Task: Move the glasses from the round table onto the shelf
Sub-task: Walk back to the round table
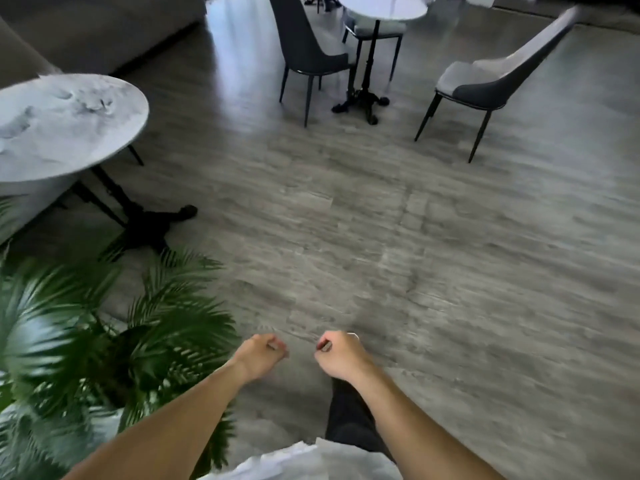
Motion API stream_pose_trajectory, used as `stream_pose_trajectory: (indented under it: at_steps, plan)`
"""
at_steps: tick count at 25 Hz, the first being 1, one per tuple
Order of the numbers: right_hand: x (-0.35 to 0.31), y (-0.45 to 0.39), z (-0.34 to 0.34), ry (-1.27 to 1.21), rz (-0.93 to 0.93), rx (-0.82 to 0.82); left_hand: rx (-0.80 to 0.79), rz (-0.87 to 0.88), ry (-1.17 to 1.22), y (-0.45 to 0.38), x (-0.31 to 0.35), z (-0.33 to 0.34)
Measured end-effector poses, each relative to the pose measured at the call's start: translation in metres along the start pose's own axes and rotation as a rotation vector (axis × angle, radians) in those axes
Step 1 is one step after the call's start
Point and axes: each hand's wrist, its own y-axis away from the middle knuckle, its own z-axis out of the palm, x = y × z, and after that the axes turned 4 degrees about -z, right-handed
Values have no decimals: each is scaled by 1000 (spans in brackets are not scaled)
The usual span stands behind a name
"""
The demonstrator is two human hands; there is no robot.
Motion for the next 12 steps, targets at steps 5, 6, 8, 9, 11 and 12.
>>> stream_pose_trajectory:
  at_steps: [5,6,8,9,11,12]
  plan:
    - [-56,-163,-91,89,-140,-96,104,-163,62,-92,61,-73]
    - [-72,-191,-110,127,-168,-128,140,-187,108,-109,75,-89]
    - [-103,-234,-139,191,-213,-162,222,-202,165,-133,103,-116]
    - [-121,-261,-150,221,-240,-188,274,-213,216,-146,117,-131]
    - [-159,-307,-160,299,-287,-255,378,-248,327,-171,133,-156]
    - [-177,-328,-160,336,-303,-292,417,-273,375,-185,134,-166]
